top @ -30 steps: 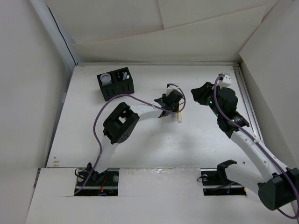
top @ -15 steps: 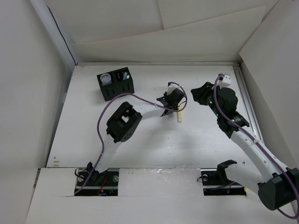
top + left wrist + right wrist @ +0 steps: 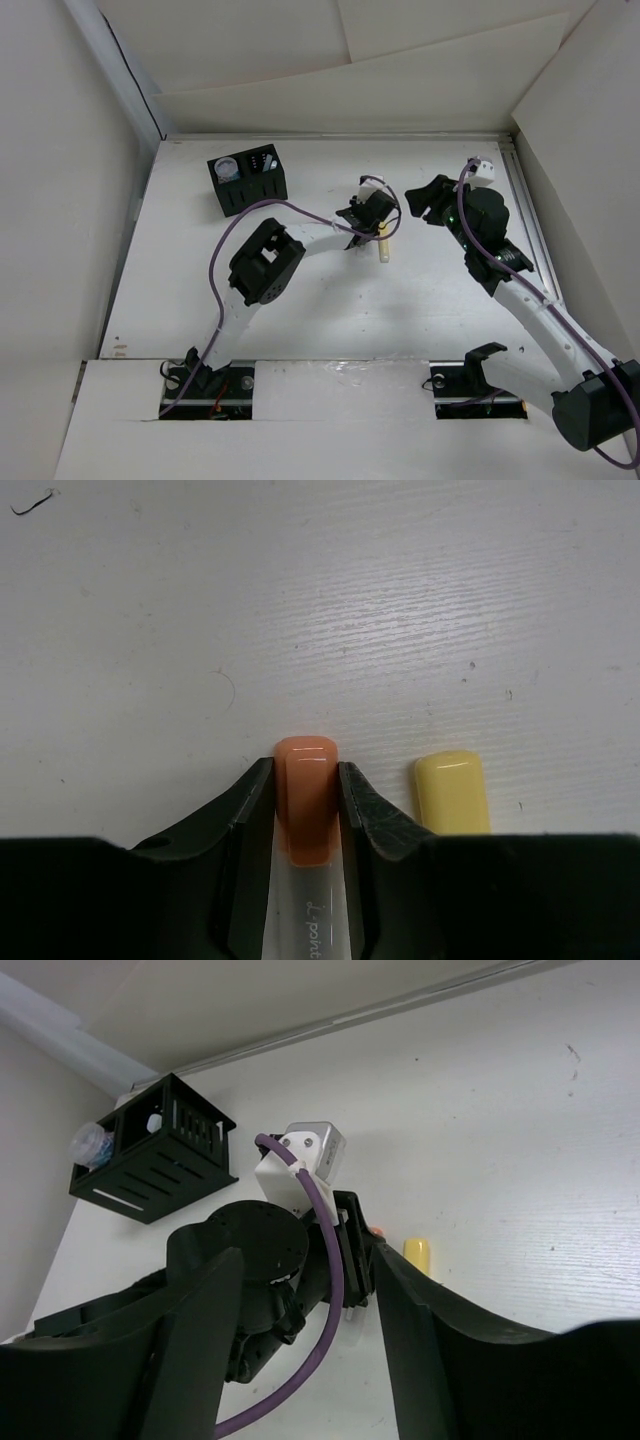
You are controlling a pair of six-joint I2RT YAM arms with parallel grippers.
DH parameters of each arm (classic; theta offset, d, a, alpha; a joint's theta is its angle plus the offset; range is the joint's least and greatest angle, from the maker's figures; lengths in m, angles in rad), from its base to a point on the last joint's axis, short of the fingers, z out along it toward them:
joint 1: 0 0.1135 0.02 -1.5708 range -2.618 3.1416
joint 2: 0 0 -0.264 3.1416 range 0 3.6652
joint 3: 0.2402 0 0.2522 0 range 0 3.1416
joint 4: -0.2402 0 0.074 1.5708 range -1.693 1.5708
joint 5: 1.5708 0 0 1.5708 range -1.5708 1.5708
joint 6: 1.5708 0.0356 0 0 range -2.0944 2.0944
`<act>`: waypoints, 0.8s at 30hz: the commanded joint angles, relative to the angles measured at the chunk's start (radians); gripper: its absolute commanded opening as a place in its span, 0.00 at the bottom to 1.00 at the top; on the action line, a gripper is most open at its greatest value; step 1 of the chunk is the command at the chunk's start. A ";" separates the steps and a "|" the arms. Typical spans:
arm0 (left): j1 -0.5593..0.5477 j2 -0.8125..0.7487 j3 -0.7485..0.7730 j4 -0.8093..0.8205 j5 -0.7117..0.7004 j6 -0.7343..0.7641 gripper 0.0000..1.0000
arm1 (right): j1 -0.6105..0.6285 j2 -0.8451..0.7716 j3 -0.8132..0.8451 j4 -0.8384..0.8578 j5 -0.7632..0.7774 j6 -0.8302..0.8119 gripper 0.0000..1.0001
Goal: Sort the stationery into containers
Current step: Grab a piece of stationery with the left arm, then place the stationery into the container
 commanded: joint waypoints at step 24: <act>0.467 -0.418 0.039 0.176 -0.091 0.021 0.11 | 0.010 -0.032 0.029 0.030 0.000 0.001 0.65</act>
